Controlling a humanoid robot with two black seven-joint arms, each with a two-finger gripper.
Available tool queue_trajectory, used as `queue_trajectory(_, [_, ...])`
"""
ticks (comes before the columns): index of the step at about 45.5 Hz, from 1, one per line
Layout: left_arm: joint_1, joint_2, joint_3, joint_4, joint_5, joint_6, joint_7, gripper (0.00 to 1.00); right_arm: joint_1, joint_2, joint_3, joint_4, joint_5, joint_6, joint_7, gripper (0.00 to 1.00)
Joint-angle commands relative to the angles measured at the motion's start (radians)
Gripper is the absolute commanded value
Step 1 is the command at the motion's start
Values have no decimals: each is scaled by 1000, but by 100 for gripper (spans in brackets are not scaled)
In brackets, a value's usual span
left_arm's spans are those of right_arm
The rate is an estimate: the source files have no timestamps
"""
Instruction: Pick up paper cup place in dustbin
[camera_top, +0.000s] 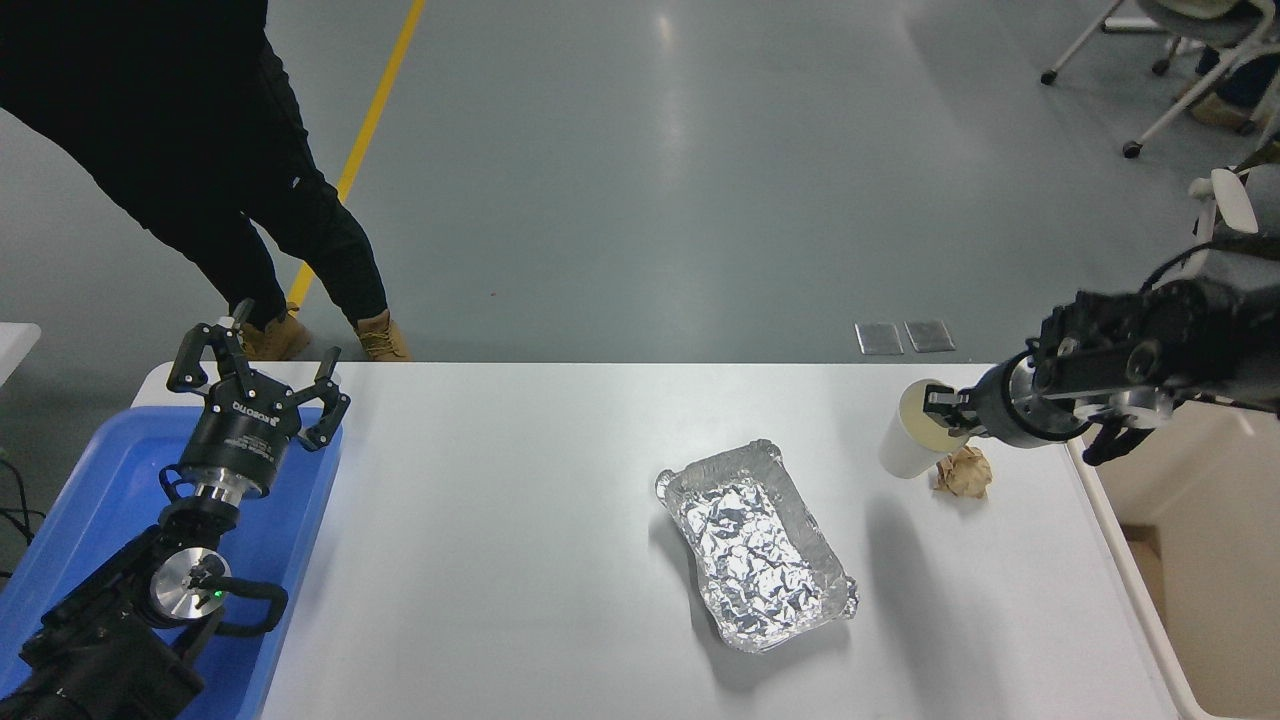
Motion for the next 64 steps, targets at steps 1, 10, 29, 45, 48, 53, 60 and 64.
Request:
queue_trajectory(1, [0,-1,0,0,1,0,0,98,284,-109,-23,73,-1,109,-1,0])
queue_trajectory(10, [0,1,0,0,0,0,-2,98,447,-147,-50,73,-3,198,0,0])
queue_trajectory(29, [0,1,0,2,0,0,-2,98,415,-148,-74,36,4,181,-3,0])
queue_trajectory(45, [0,1,0,2,0,0,-2,98,38,-173,-119,-339,69,93,-10,0])
queue_trajectory(48, [0,1,0,2,0,0,-2,98,-59,-176,-117,-453,126,93,-15,0])
queue_trajectory(53, [0,-1,0,2,0,0,-2,98,-237,-176,-116,-622,249,70,-24,0])
queue_trajectory(60, [0,-1,0,0,0,0,-2,98,-493,-170,-99,-786,349,-35,-53,0])
queue_trajectory(64, [0,1,0,0,0,0,-2,98,-617,-170,-83,-857,419,-88,-55,0])
